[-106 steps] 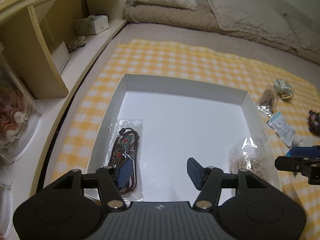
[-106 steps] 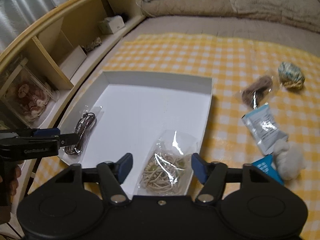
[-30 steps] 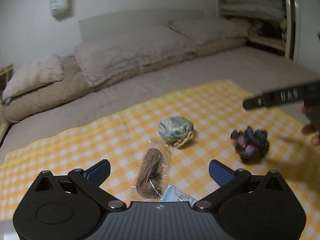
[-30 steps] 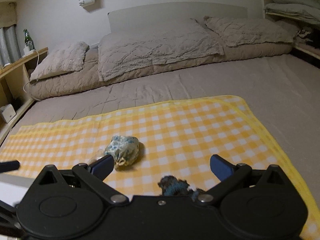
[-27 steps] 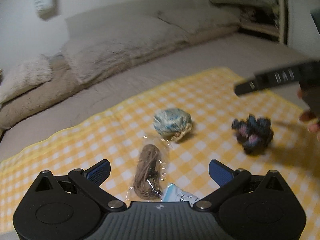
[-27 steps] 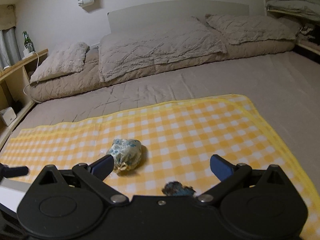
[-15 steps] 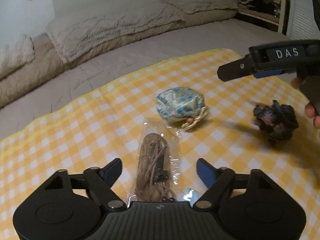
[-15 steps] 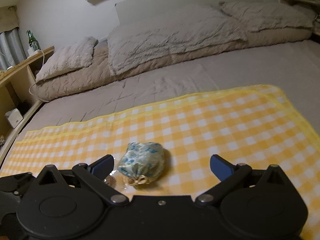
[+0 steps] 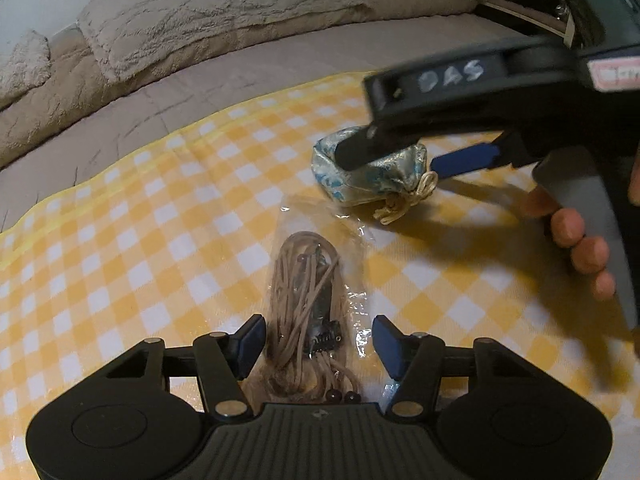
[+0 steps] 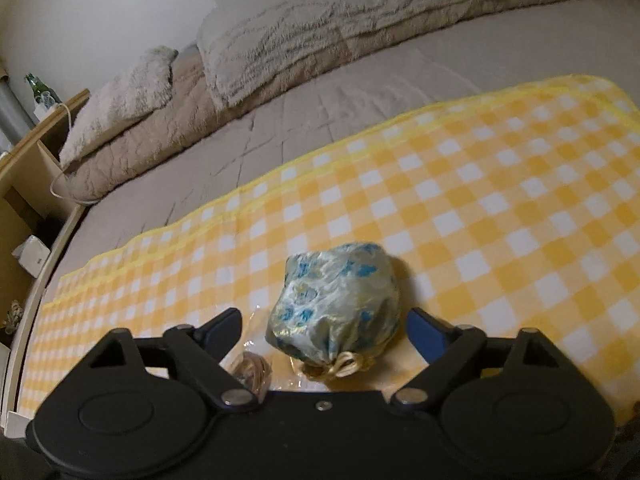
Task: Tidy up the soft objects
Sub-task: 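Grasp the light brown cord bag with the left tool while the right tool grasps the blue floral pouch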
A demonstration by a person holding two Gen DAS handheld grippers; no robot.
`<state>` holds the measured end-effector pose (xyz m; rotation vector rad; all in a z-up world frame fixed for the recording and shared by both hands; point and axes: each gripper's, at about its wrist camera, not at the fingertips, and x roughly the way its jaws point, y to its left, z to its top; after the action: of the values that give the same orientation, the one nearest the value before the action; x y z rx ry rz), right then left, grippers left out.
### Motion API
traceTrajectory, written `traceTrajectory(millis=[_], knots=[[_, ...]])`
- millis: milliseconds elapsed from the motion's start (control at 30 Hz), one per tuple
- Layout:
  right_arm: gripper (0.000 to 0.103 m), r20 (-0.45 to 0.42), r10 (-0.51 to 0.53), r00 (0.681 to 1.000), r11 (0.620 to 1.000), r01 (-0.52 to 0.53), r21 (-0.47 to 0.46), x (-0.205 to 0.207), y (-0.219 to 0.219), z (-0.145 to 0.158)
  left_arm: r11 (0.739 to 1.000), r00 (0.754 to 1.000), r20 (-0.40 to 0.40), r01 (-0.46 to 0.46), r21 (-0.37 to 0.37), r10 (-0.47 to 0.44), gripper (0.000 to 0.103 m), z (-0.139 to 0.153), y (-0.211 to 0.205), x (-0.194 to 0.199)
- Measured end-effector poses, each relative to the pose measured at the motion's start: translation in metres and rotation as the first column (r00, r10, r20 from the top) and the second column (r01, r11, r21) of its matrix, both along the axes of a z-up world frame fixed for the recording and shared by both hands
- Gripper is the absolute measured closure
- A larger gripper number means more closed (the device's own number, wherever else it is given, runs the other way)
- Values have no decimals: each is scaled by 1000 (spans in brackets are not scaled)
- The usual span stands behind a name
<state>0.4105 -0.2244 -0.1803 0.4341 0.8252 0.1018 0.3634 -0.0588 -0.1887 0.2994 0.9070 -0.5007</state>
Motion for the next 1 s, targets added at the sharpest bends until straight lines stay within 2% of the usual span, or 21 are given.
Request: traceTrajectory(millis=[167, 267, 333, 433, 633, 667, 733, 833, 900, 1000], knots=[[47, -22, 20, 1000, 998, -22, -61, 0, 7, -2, 999, 999, -27, -41, -11, 41, 47, 2, 1, 5], [53, -31, 28, 999, 997, -30, -75, -5, 2, -1, 997, 997, -8, -81, -8, 81, 46, 3, 2, 7], [55, -33, 43, 999, 995, -45, -88, -9, -1, 1, 994, 994, 15, -108, -1, 108, 43, 4, 3, 8], [58, -35, 74, 997, 990, -77, -117, -14, -3, 4, 989, 989, -8, -146, -18, 146, 37, 2, 9, 13], [61, -31, 133, 991, 974, -137, -180, -22, -4, 10, 975, 977, -55, -209, -73, 205, 38, 0, 19, 23], [61, -29, 136, 990, 973, -139, -184, -23, -5, 10, 974, 976, -59, -213, -76, 209, 40, -1, 19, 24], [61, -20, 139, 990, 972, -140, -189, -26, -6, 11, 973, 974, -58, -222, -69, 218, 55, -1, 20, 22], [61, -15, 135, 991, 964, -135, -228, -31, -7, 12, 971, 972, -58, -230, -68, 227, 64, 1, 22, 20], [62, -17, 134, 991, 962, -134, -240, -34, -7, 12, 969, 971, -62, -237, -73, 232, 65, 3, 23, 19], [64, -26, 144, 989, 967, -146, -206, -40, -10, 14, 969, 970, -50, -240, -66, 237, 66, 6, 21, 14]])
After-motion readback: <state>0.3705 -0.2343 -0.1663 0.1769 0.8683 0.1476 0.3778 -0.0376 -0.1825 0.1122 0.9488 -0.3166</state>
